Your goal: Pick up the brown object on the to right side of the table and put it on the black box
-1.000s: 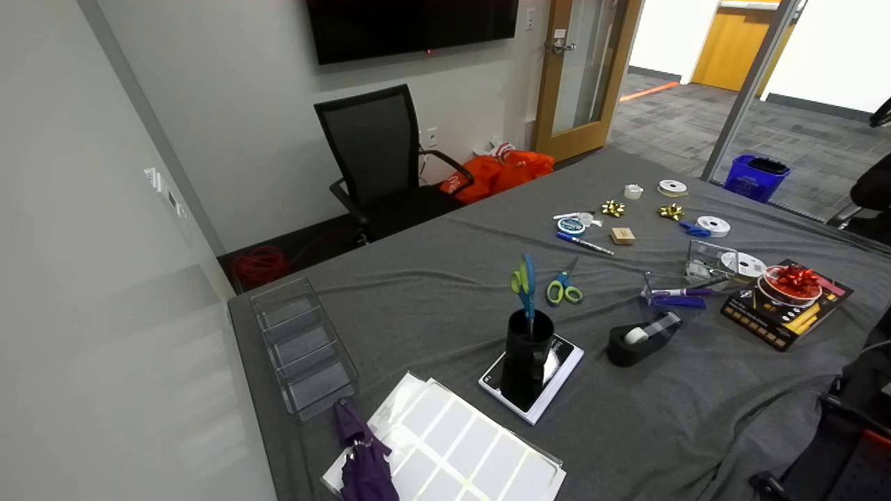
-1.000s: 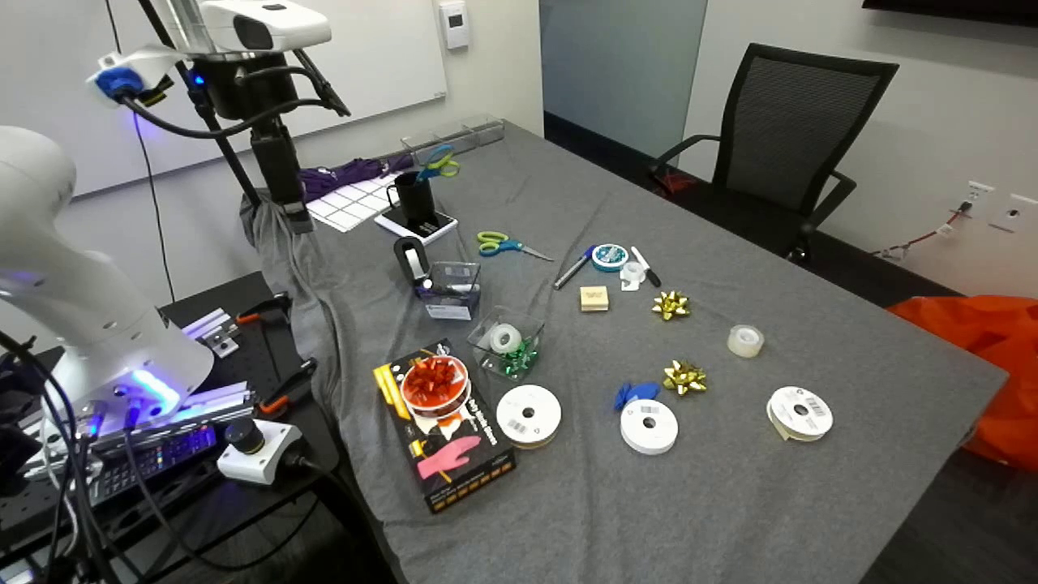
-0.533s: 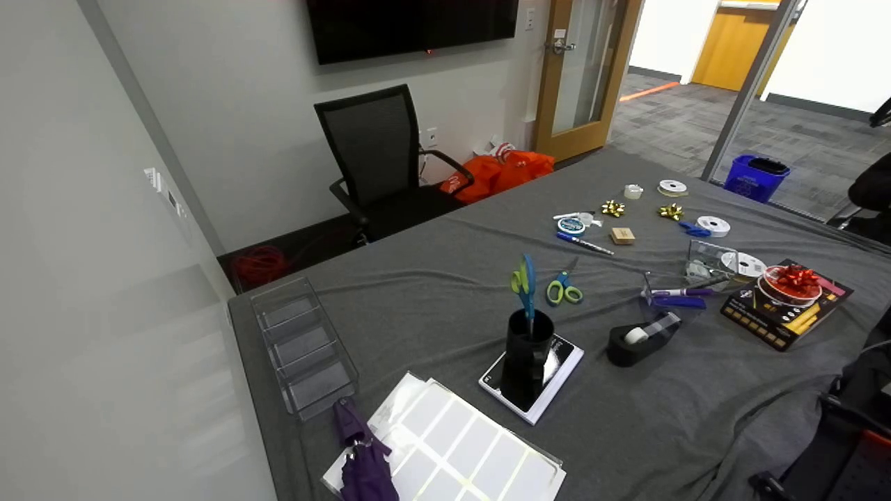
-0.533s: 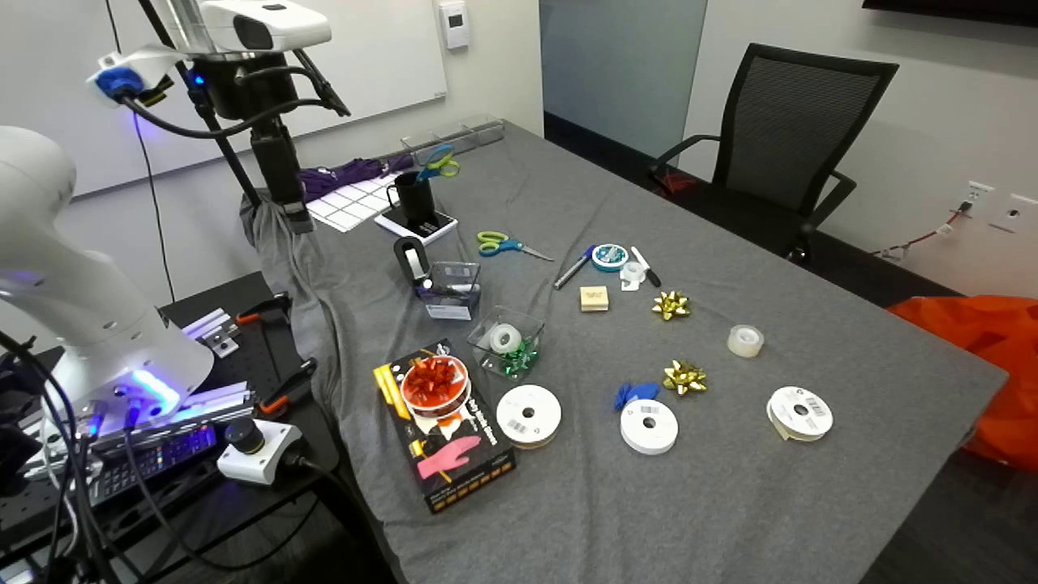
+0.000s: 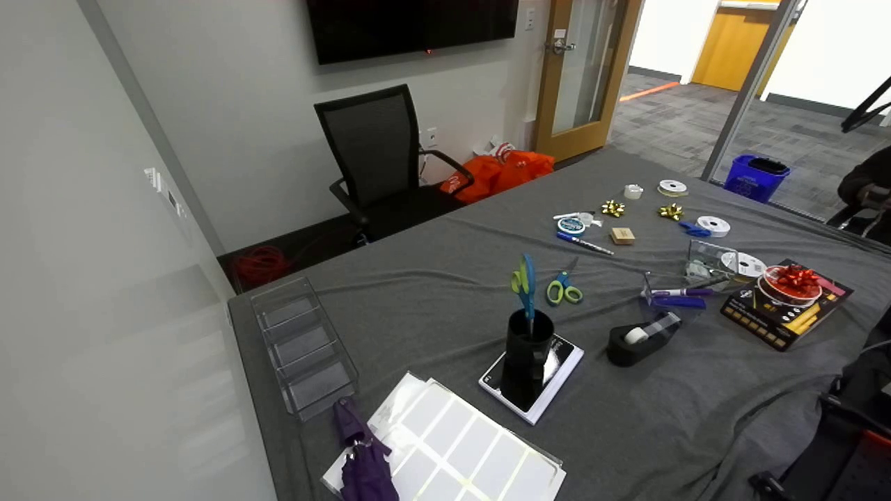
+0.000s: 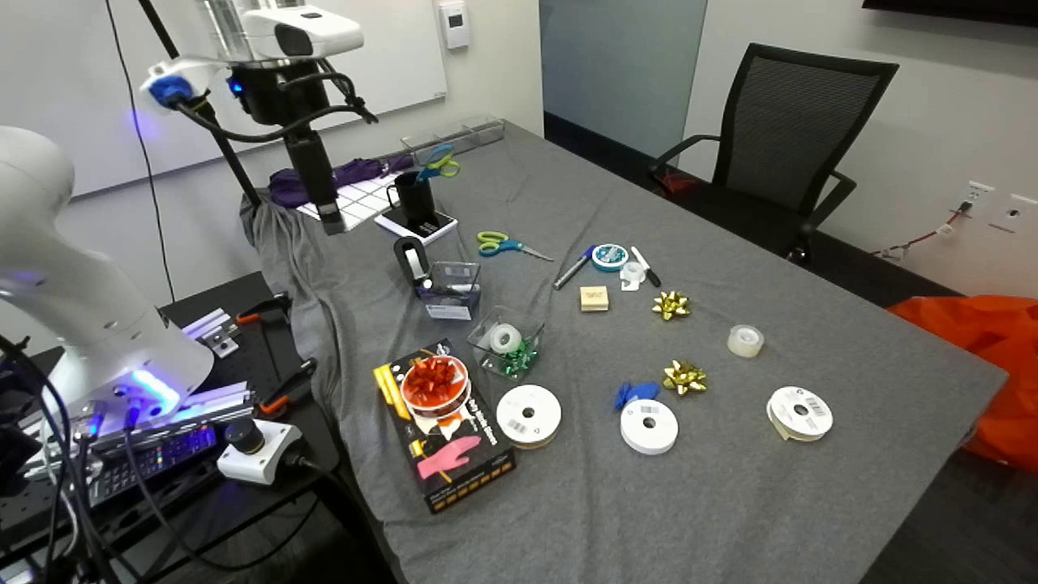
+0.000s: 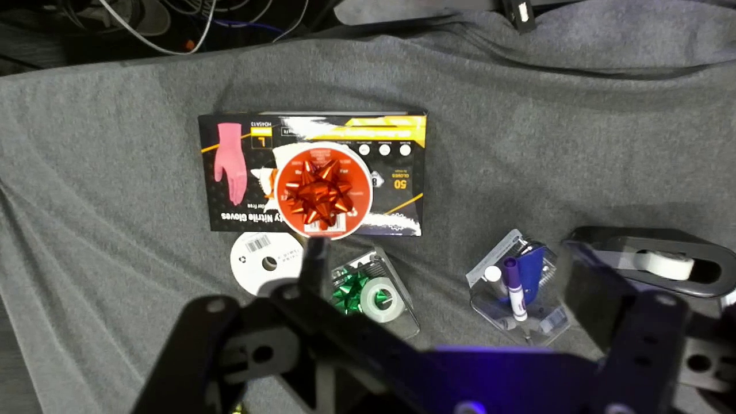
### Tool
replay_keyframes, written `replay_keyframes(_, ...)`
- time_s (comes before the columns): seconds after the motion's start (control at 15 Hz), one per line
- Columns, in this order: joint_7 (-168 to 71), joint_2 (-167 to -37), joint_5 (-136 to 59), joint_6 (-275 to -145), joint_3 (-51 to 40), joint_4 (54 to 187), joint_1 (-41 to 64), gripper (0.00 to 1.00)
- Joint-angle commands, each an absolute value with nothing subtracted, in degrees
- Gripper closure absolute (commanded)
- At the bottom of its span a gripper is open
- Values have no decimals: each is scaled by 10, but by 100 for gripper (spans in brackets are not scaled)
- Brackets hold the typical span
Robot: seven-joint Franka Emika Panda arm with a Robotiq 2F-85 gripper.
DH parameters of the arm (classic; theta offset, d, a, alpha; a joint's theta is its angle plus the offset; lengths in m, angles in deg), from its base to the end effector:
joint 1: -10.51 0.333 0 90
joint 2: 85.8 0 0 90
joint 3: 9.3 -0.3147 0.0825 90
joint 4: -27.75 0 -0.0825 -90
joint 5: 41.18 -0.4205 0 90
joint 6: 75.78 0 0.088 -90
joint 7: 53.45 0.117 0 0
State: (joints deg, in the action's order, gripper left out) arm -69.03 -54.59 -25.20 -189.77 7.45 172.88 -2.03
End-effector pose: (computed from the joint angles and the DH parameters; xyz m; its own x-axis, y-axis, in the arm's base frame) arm 0.3560 -0.2187 0.4236 0.9956 -0.0842 -0.0421 -0.0799 -0.9922 0.0953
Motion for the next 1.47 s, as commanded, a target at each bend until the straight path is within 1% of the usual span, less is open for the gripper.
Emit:
replay_keyframes(0.0,-752,-644,-284,-1916,94,1666,4,0)
replay_keyframes(0.27,-878,-721,-367,-1940,128,1612,23,0)
replay_keyframes(0.53,-982,-778,-424,-1963,132,1568,13,0)
replay_keyframes(0.6,-943,-744,-405,-1952,115,1597,2,0)
replay_keyframes(0.8,-963,-770,-415,-1958,114,1577,-1,0)
replay_keyframes(1.2,-966,-778,-421,-1961,114,1574,0,0)
replay_keyframes(1.4,-935,-823,-461,-1985,106,1554,6,0)
